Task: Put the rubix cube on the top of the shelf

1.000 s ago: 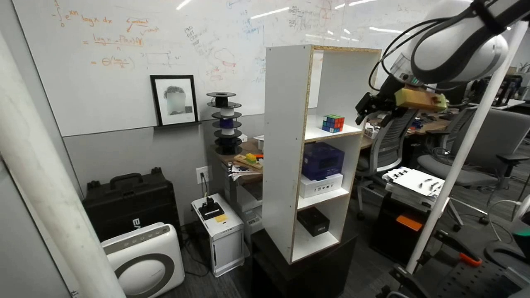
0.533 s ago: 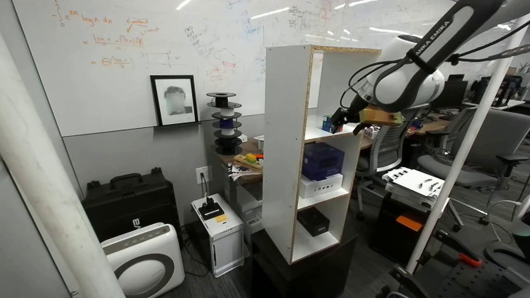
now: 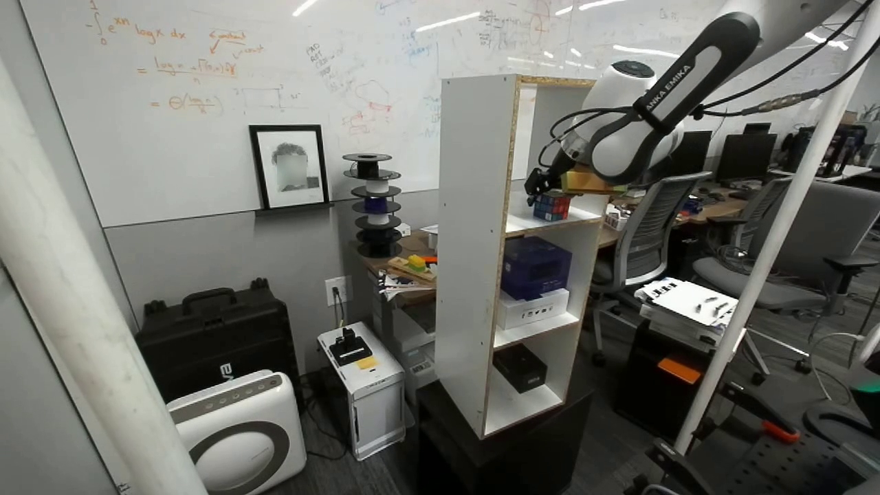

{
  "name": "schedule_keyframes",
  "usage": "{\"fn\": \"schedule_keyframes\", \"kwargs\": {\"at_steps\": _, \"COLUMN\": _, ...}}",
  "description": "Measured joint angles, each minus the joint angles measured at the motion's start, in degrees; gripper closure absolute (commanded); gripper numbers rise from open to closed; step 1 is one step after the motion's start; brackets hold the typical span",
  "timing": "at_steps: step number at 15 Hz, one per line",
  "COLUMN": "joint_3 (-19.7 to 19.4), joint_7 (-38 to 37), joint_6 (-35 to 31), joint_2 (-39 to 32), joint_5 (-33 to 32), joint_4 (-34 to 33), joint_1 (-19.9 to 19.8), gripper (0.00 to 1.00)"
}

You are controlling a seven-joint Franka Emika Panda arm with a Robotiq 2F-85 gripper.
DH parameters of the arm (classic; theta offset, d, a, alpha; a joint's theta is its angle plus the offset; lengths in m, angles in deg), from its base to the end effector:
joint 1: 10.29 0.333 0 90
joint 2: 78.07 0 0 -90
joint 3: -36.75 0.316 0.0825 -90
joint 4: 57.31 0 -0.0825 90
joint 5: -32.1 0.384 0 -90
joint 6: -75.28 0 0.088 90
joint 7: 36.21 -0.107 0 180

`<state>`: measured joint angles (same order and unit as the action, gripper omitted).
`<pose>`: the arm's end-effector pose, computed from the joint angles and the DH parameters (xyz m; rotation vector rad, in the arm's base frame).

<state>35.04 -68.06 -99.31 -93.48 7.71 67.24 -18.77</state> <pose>0.5979 -0.0743 0.3321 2.9030 -0.4662 0.9287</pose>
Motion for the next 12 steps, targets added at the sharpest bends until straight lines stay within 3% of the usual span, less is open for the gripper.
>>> {"fn": "schedule_keyframes", "kwargs": {"at_steps": 2, "joint_3": 0.3, "joint_7": -0.6, "joint_6": 0.0, "joint_2": -1.5, "joint_5": 0.2, "joint_4": -1.4, "joint_1": 0.8, "gripper": 0.58}}
{"fn": "schedule_keyframes", "kwargs": {"at_steps": 3, "joint_3": 0.7, "joint_7": -0.7, "joint_6": 0.0, "joint_2": -1.7, "joint_5": 0.5, "joint_4": -1.9, "joint_1": 0.8, "gripper": 0.6}}
{"fn": "schedule_keyframes", "kwargs": {"at_steps": 9, "joint_3": 3.9, "joint_7": -0.6, "joint_6": 3.7, "joint_2": 0.0, "joint_5": 4.0, "joint_4": -0.9, "joint_1": -0.1, "gripper": 0.6}}
{"fn": "schedule_keyframes", "kwargs": {"at_steps": 12, "joint_3": 5.7, "joint_7": 1.1, "joint_6": 5.7, "joint_2": 4.6, "joint_5": 10.4, "joint_4": 3.5, "joint_1": -0.9, "gripper": 0.6}}
